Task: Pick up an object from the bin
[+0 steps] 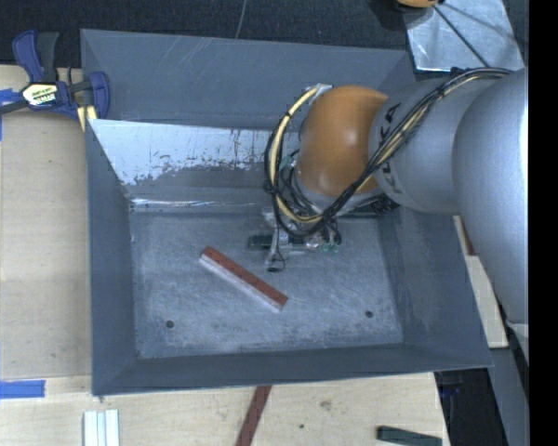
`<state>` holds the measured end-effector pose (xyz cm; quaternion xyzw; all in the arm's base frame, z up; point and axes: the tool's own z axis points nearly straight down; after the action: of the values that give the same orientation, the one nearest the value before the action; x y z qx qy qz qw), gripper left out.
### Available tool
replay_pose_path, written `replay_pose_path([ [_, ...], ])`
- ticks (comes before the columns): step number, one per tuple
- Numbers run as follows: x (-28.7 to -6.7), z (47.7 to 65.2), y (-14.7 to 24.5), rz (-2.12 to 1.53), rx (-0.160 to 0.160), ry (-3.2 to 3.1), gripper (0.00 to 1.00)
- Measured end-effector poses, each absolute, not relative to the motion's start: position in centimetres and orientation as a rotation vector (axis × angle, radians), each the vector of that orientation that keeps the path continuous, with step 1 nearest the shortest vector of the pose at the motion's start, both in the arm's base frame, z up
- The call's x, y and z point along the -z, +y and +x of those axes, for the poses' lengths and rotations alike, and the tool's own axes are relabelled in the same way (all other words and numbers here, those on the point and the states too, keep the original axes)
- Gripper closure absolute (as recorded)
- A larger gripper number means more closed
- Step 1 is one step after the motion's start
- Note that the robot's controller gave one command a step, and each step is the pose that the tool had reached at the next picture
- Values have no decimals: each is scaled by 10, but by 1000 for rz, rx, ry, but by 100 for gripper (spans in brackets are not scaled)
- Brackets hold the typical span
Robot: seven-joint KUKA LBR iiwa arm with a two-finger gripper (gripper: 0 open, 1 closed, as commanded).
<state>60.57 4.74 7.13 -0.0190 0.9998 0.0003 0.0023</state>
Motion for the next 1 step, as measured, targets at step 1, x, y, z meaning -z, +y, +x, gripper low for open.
replay_pose_path([
  [1, -71, 606, 47, -60, -1, 3136, 100],
])
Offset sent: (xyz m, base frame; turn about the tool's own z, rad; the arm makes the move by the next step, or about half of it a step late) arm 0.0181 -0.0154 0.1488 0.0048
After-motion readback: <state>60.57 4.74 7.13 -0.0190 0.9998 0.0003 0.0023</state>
